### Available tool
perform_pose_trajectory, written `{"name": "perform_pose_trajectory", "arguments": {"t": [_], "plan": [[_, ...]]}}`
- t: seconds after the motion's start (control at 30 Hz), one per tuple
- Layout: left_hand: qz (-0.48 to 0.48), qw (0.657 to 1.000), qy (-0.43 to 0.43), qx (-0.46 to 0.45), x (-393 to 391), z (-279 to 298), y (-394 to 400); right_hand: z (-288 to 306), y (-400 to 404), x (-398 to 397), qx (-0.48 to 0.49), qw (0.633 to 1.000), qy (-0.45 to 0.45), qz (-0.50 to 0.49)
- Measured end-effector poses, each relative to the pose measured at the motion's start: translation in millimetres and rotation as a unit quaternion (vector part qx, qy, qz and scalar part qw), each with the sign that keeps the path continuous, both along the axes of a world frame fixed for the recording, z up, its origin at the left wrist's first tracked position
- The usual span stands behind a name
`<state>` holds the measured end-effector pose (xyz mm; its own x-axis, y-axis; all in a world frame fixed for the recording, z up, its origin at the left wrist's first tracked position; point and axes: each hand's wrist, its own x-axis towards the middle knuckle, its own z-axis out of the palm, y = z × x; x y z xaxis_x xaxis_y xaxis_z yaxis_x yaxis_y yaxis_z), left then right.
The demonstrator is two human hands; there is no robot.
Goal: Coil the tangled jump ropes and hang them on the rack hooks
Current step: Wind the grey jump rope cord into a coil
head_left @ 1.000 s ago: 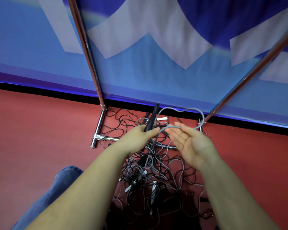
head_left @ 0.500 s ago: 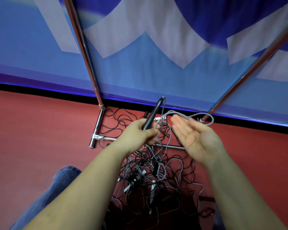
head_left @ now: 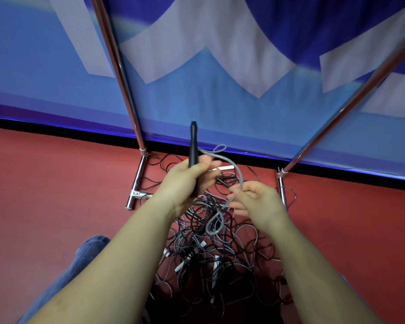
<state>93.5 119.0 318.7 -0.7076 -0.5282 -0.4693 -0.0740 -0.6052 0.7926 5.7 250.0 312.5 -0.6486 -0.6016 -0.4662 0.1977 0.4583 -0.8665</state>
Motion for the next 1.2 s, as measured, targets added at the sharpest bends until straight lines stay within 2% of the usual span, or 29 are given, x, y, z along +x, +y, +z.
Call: {"name": "perform_pose_trajectory", "arguments": {"t": [0.07, 0.13, 0.3, 0.43, 0.5, 0.6, 0.67, 0.87, 0.97, 1.0, 1.07, 1.13, 1.2], "plan": [[-0.083, 0.985, -0.079, -0.126, 3.2, -8.5, 4.6, 7.2, -2.1, -1.7, -0.055, 0.995, -0.060, -0.055], [-0.172, 0.957, -0.116, -0.202, 5.5, -13.4, 10.8, 10.6, -2.4, -2.4, -0.092, 0.986, -0.102, -0.093], [-0.274, 0.890, -0.177, -0.317, 7.1, -18.0, 13.7, 16.3, -0.3, -5.8, -0.156, 0.955, -0.166, -0.192], [-0.296, 0.866, -0.230, -0.332, 11.6, -24.5, 12.7, 25.6, 3.5, -16.7, -0.214, 0.915, -0.212, -0.268], [-0.277, 0.877, -0.227, -0.322, 12.4, -24.4, 13.1, 30.3, 4.7, -19.1, -0.230, 0.904, -0.221, -0.285], [-0.202, 0.933, -0.153, -0.254, 7.4, -19.4, 14.8, 32.4, 2.6, -13.9, -0.209, 0.921, -0.208, -0.253], [-0.181, 0.957, -0.094, -0.207, 4.1, -17.1, 15.8, 32.9, 0.2, -9.9, -0.207, 0.925, -0.214, -0.237], [-0.221, 0.943, -0.069, -0.238, 4.3, -13.2, 19.9, 41.9, 2.1, -15.2, -0.264, 0.889, -0.271, -0.259], [-0.204, 0.955, -0.047, -0.211, 2.7, -12.1, 21.6, 40.5, 3.7, -19.1, -0.286, 0.876, -0.285, -0.263], [-0.184, 0.963, -0.043, -0.192, 1.8, -11.6, 21.8, 39.8, 3.3, -19.4, -0.283, 0.882, -0.282, -0.248], [-0.117, 0.984, -0.033, -0.132, -0.3, -11.0, 20.0, 31.6, 1.5, -18.3, -0.213, 0.935, -0.222, -0.173], [-0.049, 0.997, -0.016, -0.054, -2.0, -7.9, 16.9, 18.5, 1.7, -11.2, -0.059, 0.995, -0.072, -0.027], [-0.012, 1.000, 0.002, 0.007, -3.0, -4.9, 14.0, 5.9, 3.4, 0.7, 0.051, 0.989, 0.047, 0.129]]}}
